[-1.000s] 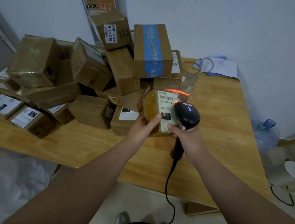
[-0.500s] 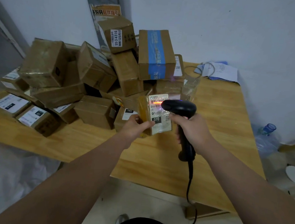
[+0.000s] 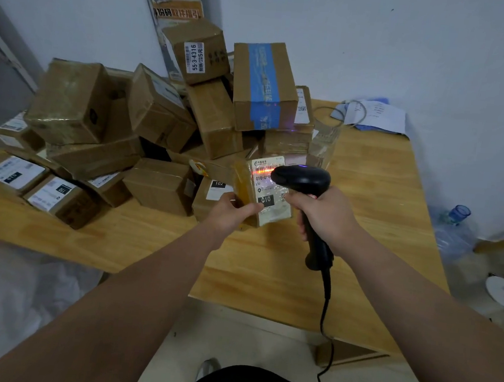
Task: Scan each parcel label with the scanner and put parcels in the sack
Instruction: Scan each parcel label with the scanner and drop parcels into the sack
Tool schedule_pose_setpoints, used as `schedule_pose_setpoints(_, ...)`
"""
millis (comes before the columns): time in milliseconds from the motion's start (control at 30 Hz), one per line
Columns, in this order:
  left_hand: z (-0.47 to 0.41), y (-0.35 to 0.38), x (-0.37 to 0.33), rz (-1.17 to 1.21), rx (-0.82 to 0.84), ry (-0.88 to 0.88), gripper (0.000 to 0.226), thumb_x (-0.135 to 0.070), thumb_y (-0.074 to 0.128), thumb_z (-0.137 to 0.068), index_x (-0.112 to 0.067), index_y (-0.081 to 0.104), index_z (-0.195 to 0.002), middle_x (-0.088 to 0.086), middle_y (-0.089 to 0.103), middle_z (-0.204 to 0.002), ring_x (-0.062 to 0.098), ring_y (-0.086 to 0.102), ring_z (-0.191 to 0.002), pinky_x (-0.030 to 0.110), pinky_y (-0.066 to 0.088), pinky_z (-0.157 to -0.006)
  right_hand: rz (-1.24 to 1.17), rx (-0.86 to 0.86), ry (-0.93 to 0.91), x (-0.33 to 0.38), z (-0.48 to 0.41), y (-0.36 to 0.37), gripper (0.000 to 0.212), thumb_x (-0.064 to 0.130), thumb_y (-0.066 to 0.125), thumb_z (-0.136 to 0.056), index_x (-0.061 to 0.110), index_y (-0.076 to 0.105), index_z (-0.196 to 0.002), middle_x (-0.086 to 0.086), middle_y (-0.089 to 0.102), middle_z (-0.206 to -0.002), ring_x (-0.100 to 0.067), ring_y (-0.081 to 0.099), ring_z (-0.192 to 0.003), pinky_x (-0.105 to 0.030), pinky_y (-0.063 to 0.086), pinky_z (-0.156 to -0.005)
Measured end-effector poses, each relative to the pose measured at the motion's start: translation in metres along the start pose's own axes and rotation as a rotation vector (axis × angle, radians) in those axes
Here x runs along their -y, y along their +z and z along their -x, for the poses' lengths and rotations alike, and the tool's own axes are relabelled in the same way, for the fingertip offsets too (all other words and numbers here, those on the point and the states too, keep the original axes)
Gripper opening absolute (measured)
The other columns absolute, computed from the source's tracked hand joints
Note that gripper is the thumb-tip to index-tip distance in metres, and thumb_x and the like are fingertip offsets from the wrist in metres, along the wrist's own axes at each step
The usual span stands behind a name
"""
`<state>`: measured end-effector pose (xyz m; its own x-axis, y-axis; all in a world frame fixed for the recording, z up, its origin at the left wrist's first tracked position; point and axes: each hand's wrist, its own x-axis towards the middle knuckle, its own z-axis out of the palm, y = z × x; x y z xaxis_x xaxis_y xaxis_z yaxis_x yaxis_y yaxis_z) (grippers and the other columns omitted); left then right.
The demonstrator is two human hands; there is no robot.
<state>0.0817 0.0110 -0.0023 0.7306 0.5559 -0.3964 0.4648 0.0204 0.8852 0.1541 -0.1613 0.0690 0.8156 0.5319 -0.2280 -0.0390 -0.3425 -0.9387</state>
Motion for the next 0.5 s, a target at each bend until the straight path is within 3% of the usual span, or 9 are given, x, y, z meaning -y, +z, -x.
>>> schedule_pose_setpoints(100, -0.0007, -0.0010, 0.0020, -0.010, -0.001, -0.006, 0.054, -0.038, 0.073, -0.082, -0.016, 0.054, -0.128, -0.001, 0.065, -0.115, 0.014, 0.060, -0.103, 0.025, 0.041, -0.075, -0.009, 0.006, 0.012, -0.0014, -0.0005, 0.0001, 0.024, 0.021, 0.068, -0.085, 0.005, 0.061, -0.068, -0.011, 0.055, -0.053, -0.024, 0.054, -0.046, -0.030, 0.047, -0.048)
schedule_pose_setpoints(267, -0.0026, -0.0022, 0.0051, -0.020, 0.016, 0.001, 0.054, -0.041, 0.072, -0.081, -0.017, 0.056, -0.127, -0.003, 0.067, -0.113, 0.012, 0.061, -0.101, 0.020, 0.040, -0.069, -0.004, 0.010, 0.017, -0.0003, 0.0009, 0.0007, 0.024, 0.021, 0.069, -0.084, 0.006, 0.061, -0.067, -0.010, 0.056, -0.054, -0.023, 0.055, -0.047, -0.031, 0.048, -0.050)
schedule_pose_setpoints(500, -0.0004, -0.0034, 0.0074, -0.021, 0.015, -0.006, 0.056, -0.043, 0.073, -0.080, -0.019, 0.055, -0.127, -0.003, 0.066, -0.115, 0.013, 0.060, -0.104, 0.028, 0.043, -0.084, -0.015, 0.010, 0.003, 0.0007, 0.0025, 0.0000, 0.023, 0.021, 0.068, -0.085, 0.006, 0.061, -0.069, -0.010, 0.056, -0.054, -0.024, 0.055, -0.048, -0.032, 0.049, -0.051)
